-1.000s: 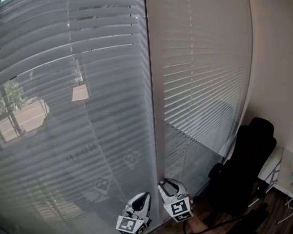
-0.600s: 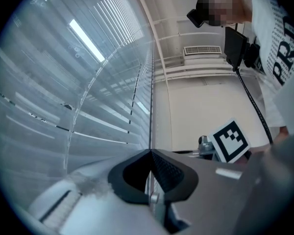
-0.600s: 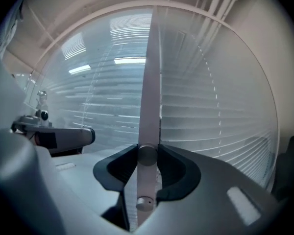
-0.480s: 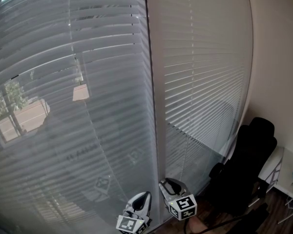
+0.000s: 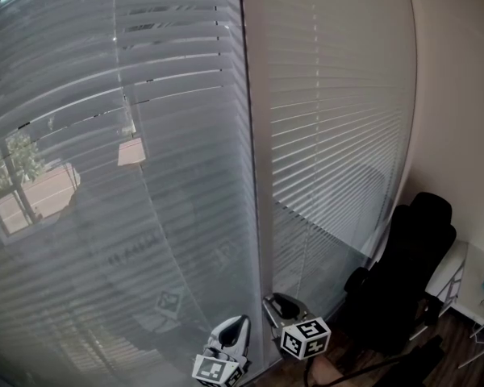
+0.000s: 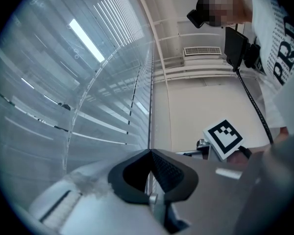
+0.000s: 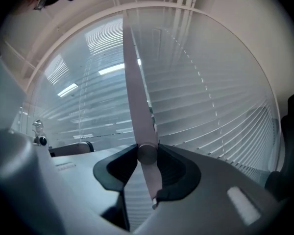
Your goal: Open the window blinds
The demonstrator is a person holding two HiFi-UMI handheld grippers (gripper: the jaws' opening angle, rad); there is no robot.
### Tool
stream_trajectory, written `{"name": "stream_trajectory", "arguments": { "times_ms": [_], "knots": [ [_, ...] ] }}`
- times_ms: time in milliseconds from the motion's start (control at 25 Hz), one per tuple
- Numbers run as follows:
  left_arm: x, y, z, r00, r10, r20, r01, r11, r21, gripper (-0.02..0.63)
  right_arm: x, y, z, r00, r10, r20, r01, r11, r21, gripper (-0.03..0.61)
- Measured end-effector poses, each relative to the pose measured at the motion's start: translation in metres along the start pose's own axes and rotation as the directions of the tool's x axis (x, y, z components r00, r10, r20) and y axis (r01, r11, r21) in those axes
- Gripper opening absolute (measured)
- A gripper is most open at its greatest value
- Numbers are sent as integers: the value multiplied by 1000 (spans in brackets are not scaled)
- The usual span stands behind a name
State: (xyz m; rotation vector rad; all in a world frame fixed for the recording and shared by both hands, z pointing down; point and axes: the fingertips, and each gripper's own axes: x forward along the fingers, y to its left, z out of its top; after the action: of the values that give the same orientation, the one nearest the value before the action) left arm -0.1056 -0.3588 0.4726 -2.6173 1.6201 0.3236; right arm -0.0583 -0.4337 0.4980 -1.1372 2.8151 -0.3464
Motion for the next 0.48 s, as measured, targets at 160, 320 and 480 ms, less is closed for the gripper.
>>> {"name": "stream_trajectory", "arguments": {
  "times_ms": [160, 320, 480],
  "knots": [
    [2, -2, 1, 1000, -7, -2, 7, 1000, -6, -8, 1, 0, 0, 1000, -16, -1, 16, 998, -63, 135],
    [0, -4, 5, 1000, -3, 9, 3, 1000, 2, -8, -4, 4, 1, 999, -37, -35, 25, 957, -289, 136],
    [-2, -2, 7, 1000, 6, 13, -6, 1000, 1, -8, -6, 13, 1, 996, -61, -70, 14, 846, -533, 137]
  ]
}}
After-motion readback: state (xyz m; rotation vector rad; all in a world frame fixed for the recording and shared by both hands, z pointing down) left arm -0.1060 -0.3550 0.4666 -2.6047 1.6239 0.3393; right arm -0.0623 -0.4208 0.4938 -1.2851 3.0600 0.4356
